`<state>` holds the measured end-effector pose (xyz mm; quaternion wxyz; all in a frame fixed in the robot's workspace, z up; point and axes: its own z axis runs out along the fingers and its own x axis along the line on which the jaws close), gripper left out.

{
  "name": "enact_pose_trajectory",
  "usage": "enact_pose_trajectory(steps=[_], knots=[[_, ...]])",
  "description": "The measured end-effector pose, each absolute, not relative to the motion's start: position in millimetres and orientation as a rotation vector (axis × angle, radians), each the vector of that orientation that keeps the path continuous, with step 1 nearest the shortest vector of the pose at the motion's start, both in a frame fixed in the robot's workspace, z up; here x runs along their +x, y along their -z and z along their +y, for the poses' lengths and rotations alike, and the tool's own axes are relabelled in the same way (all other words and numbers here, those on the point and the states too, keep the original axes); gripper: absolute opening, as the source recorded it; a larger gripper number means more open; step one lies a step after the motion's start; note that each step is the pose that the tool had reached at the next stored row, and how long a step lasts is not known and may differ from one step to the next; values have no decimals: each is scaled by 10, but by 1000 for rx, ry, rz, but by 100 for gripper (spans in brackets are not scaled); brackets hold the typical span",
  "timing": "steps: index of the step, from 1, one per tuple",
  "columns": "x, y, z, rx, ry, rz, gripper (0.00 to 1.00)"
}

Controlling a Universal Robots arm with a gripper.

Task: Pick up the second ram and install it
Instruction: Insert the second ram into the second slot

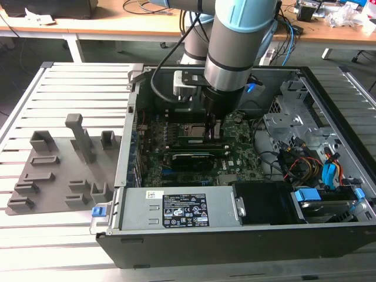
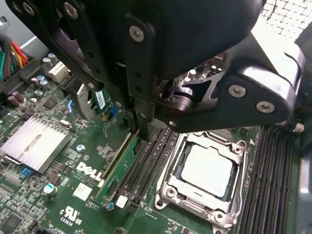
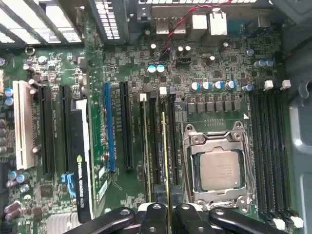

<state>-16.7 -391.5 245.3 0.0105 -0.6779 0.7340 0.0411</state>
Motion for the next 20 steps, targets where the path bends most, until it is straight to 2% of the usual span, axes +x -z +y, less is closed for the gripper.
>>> enact_pose_trajectory(steps=[4,20], knots=[[-238,-2346,-3845,-2105,-127,2300,14],[-313,-2271,-3836,-2163,-122,2254,14]])
